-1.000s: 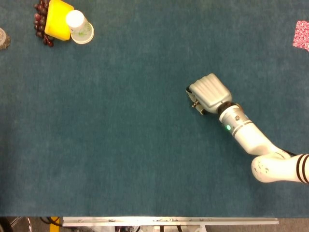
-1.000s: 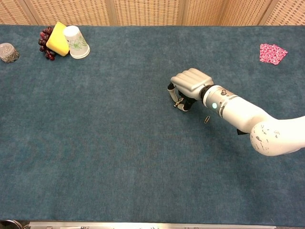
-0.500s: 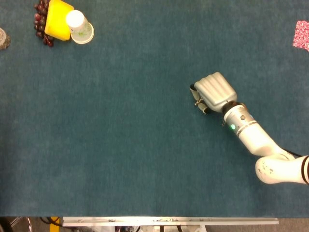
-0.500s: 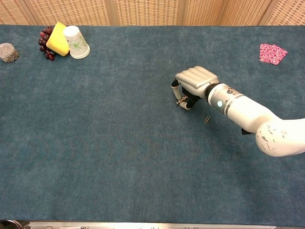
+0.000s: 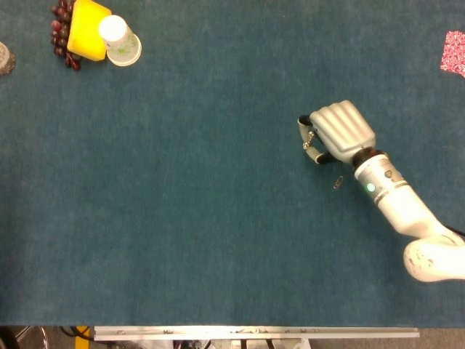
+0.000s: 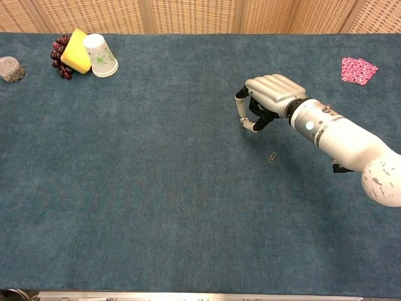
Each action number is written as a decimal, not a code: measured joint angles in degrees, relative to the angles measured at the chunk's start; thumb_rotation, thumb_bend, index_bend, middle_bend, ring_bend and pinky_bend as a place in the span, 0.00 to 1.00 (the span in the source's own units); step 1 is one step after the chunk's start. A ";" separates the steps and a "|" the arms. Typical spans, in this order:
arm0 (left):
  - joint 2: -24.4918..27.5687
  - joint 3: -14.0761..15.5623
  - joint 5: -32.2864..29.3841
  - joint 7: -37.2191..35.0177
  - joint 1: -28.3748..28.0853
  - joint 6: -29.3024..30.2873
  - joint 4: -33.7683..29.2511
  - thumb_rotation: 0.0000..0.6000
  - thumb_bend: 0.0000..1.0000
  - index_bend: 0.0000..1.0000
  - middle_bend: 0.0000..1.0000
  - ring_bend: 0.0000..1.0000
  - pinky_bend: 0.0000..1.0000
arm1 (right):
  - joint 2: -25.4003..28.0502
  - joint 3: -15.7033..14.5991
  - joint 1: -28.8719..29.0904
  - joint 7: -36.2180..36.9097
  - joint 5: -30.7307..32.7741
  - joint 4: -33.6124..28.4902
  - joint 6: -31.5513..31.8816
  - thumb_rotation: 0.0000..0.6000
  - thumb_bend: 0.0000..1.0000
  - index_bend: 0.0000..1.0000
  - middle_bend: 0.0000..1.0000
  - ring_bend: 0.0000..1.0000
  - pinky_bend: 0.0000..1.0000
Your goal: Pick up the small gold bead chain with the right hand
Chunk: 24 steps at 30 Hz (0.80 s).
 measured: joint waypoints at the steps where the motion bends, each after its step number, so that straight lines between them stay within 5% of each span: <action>1: 0.00 -0.04 -0.01 0.08 -0.06 -0.04 -0.07 1.00 0.30 0.00 0.03 0.00 0.00 | 0.47 0.01 -0.29 0.57 -0.50 -0.65 0.27 1.00 0.36 0.69 0.95 0.96 1.00; 13: 0.15 -0.09 0.01 0.92 -0.28 -0.25 -0.73 1.00 0.30 0.00 0.03 0.00 0.00 | 8.87 -0.57 -4.51 8.03 -6.81 -11.96 3.47 1.00 0.36 0.70 0.95 0.96 1.00; 24: 0.22 0.15 1.21 1.97 -0.69 -0.18 -1.77 1.00 0.30 0.00 0.03 0.00 0.00 | 19.51 -5.54 -10.42 13.47 -12.39 -22.21 5.14 1.00 0.36 0.70 0.95 0.97 1.00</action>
